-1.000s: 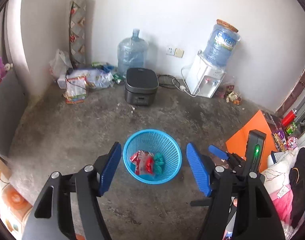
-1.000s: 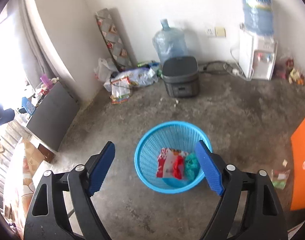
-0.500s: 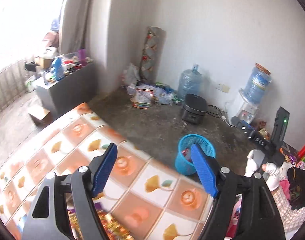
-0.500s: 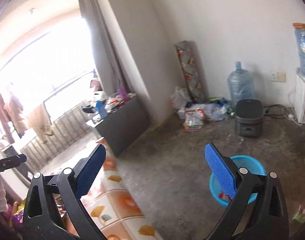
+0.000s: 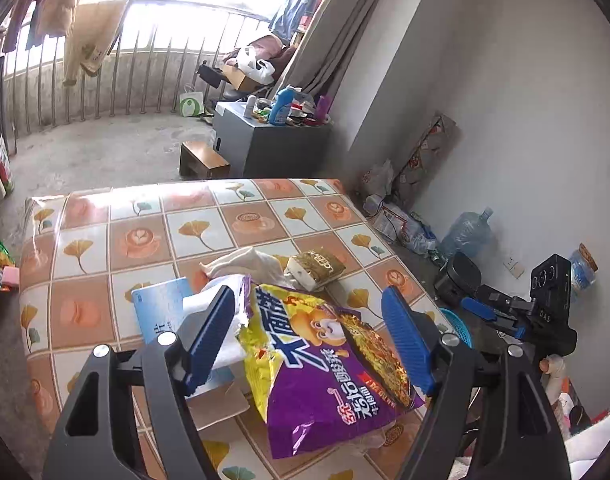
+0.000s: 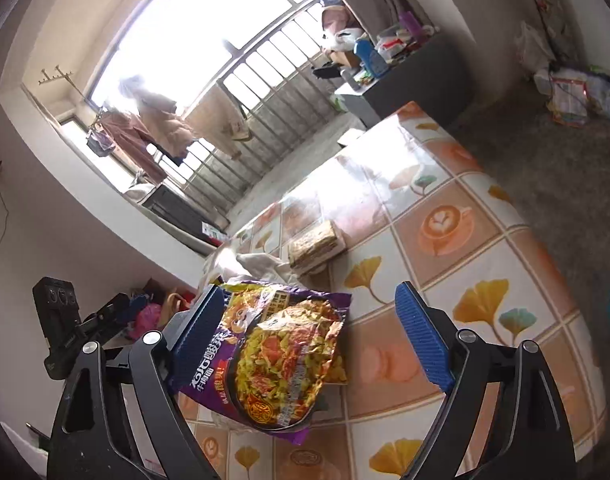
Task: Collect trash
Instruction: 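Move both tools back to the purple noodle bag on the table, then grasp the purple noodle bag with the left tool while the right tool grasps it too, then lift the purple noodle bags with both tools above the table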
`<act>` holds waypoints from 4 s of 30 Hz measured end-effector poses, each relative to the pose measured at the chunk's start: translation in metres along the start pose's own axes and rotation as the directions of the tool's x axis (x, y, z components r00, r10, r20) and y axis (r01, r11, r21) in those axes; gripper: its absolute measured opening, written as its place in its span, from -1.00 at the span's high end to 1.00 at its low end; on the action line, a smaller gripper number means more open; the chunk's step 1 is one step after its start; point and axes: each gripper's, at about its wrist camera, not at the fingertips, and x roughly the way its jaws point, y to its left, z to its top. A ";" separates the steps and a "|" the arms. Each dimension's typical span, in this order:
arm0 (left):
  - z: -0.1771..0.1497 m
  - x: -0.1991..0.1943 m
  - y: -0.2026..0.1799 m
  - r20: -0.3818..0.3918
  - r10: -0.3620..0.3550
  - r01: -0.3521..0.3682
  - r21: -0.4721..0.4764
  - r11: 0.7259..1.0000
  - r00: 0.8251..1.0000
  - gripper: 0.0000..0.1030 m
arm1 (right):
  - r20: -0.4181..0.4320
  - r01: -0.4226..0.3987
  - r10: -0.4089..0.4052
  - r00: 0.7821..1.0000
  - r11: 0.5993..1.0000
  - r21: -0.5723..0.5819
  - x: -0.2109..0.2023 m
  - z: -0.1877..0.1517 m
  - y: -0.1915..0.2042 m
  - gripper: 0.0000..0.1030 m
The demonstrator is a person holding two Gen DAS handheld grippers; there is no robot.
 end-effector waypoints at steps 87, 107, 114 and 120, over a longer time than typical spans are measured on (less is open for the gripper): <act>-0.078 0.281 -0.152 -0.613 -0.519 0.366 -0.368 0.855 0.596 0.83 | -0.102 0.001 0.010 0.995 0.994 0.107 -0.056 -0.036 -0.071 0.85; -0.031 0.230 -0.147 -0.461 -0.541 0.438 -0.318 0.841 0.703 0.61 | -0.241 0.086 -0.070 0.968 0.995 0.057 -0.031 -0.082 -0.086 0.58; -0.043 0.186 -0.200 -0.517 -0.365 0.483 0.109 0.869 0.774 0.61 | -0.236 0.056 -0.028 0.971 0.992 0.112 -0.025 -0.083 -0.095 0.59; -0.080 0.211 -0.203 -0.567 -0.235 0.408 0.200 0.891 0.790 0.70 | -0.227 0.078 -0.063 0.972 0.995 0.059 -0.039 -0.087 -0.085 0.55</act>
